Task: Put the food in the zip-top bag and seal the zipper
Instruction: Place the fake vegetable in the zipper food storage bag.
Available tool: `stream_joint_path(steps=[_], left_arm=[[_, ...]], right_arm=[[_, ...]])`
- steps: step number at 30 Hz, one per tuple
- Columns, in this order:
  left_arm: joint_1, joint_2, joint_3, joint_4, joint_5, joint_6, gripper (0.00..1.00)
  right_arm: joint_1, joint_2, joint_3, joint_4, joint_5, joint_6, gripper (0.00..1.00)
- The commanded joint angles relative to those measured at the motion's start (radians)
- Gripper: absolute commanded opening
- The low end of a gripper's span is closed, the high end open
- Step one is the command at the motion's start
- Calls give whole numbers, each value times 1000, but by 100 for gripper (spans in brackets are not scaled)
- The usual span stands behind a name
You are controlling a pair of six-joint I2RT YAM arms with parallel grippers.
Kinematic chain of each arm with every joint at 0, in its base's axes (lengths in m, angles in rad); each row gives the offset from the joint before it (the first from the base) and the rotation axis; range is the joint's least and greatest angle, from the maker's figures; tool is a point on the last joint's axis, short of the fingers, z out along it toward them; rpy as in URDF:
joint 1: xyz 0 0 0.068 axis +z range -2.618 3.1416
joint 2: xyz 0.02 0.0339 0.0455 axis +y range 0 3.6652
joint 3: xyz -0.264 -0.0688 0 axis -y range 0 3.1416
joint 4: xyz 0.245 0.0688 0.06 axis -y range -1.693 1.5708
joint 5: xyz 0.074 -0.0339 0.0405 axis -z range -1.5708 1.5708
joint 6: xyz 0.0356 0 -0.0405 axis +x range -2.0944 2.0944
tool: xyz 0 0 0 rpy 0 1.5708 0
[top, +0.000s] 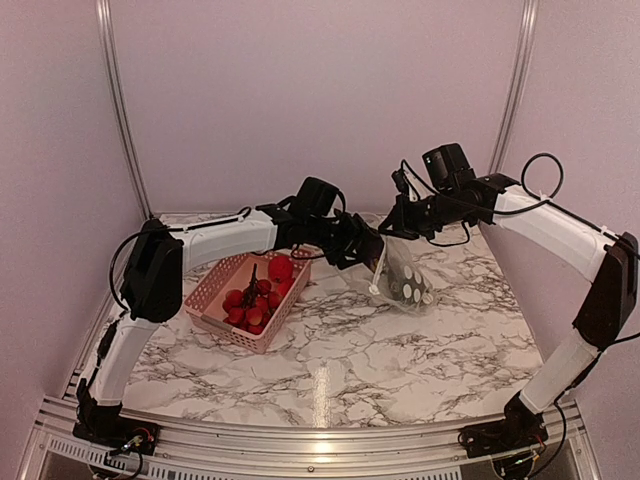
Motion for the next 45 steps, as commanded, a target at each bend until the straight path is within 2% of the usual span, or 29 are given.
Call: stream_joint_path(steps=[1,4,5,7,8,10,26,32,37,45], left_arm=[[-26,28,42,34,-15,-5,36],[-39,38,47,29,-11,6,45],[-44,42,55,16,-9,13,50],[-46,50,85,-21,-11,35,72],[-46,51,99,-43,-15,45,77],[-45,41,107,-57,-27,61,81],[-39,-116,64,-36,-70,169,87],[-40,-187,27,-113,-90,231,87],[-40,-245,-23,-220,-137,301,80],[-28,-336,-56,-325,-179,450,80]], right_arm=[[10,-2,4,33,-23,18,0],[11,0,5,42,-25,22,0],[11,1,5,44,-26,22,0],[9,2,7,43,-28,23,0],[10,2,6,44,-28,23,0],[11,0,4,46,-28,23,0],[10,-12,-12,58,-10,24,0],[11,-11,9,34,36,14,0],[11,-3,20,33,40,12,0],[10,9,21,37,39,8,0]])
